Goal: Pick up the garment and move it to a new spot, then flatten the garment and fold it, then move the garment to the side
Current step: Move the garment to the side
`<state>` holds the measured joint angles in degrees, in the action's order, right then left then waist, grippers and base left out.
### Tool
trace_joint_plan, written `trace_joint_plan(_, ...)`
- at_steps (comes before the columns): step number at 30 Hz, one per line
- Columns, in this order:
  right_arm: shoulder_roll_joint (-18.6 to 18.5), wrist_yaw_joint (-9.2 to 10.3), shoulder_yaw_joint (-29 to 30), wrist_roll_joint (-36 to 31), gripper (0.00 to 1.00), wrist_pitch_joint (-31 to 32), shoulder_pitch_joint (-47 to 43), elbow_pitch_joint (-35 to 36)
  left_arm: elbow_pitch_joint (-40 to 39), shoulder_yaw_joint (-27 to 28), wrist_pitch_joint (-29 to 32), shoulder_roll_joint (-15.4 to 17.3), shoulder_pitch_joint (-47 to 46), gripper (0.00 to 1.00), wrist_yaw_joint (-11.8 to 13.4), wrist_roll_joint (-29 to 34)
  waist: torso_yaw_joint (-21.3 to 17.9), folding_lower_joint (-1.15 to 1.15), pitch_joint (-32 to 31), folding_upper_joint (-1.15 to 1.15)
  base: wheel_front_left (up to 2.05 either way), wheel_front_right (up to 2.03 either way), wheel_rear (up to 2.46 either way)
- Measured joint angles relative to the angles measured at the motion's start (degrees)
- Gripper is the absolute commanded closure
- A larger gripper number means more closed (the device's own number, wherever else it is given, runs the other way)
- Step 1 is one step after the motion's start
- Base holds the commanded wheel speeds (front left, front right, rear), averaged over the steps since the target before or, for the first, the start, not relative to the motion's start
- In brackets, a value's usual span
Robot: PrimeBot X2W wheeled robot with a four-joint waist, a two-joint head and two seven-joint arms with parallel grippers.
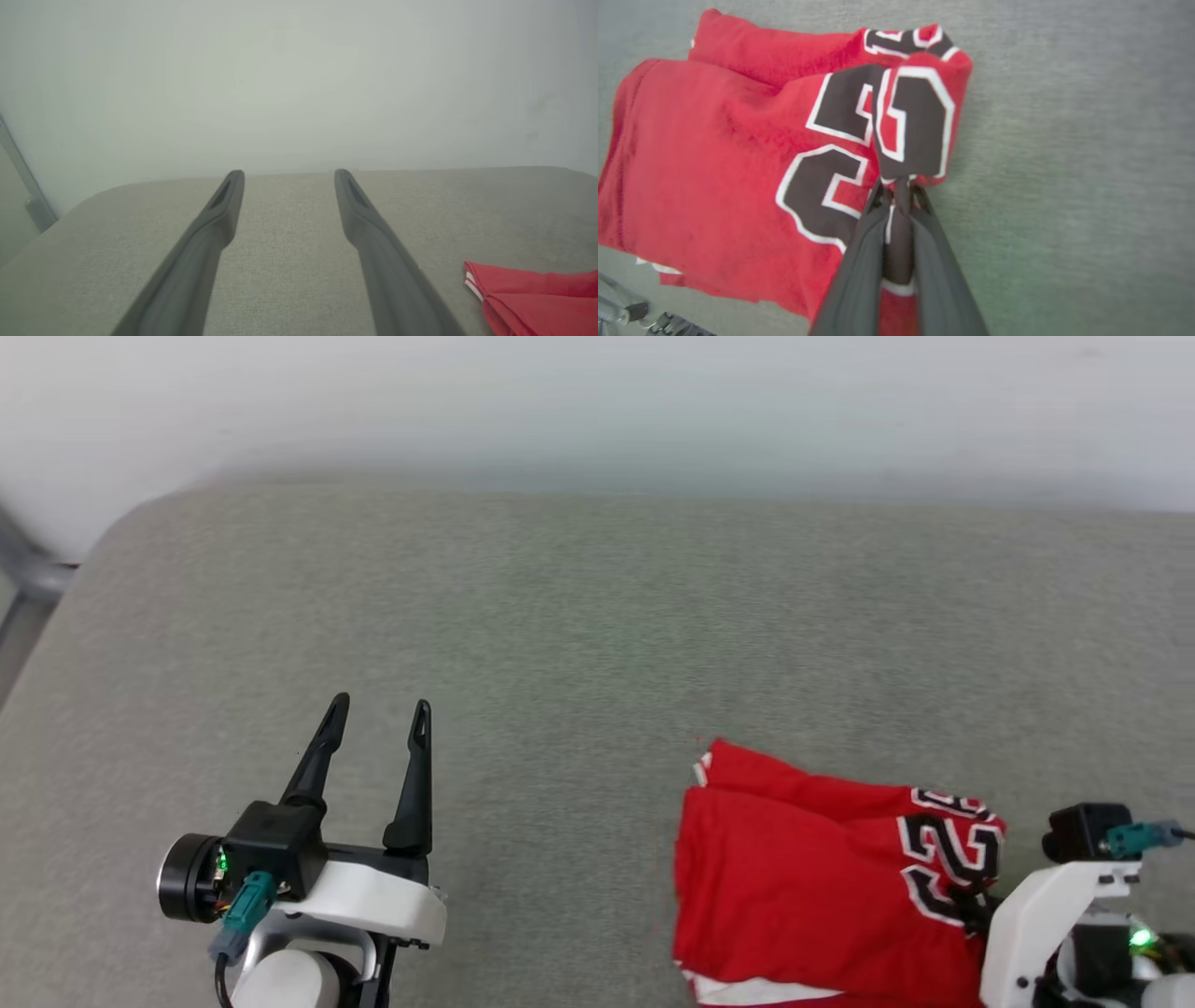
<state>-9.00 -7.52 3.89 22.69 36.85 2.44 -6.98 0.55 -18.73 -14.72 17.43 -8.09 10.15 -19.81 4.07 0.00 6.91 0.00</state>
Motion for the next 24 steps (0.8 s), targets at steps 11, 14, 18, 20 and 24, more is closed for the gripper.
trace_joint_plan(11,-5.35,0.0,2.38,-6.58,1.0,-4.56,6.59,-3.64,-2.48,-0.24,0.19,0.47,-1.59,0.0,-0.08,0.43,-11.06,0.0,2.4,0.0,0.0,0.0,0.0)
trace_joint_plan(14,-6.13,0.01,2.98,-7.71,1.0,-6.0,9.86,-5.5,-3.5,-0.07,0.43,0.97,-2.91,0.0,-0.04,0.69,-13.96,0.0,4.19,0.0,0.0,0.0,0.0)
trace_joint_plan(18,-7.79,-0.01,5.19,-10.15,1.0,-9.46,15.31,-7.6,-4.92,-0.02,1.11,2.14,-5.13,0.0,-0.36,1.54,-16.7,0.01,7.9,0.0,0.0,0.0,0.0)
trace_joint_plan(20,-8.99,-0.01,6.83,-11.16,1.0,-10.68,18.7,-8.92,-5.49,0.25,1.8,2.57,-6.36,0.0,-0.54,1.56,-17.8,0.01,9.96,0.0,0.0,0.0,0.0)
trace_joint_plan(24,-10.66,-0.01,11.41,-13.43,1.0,-13.81,24.03,-12.24,-6.79,0.43,2.67,3.96,-9.34,0.0,-0.81,2.53,-19.23,0.01,14.24,0.0,0.0,0.0,0.0)
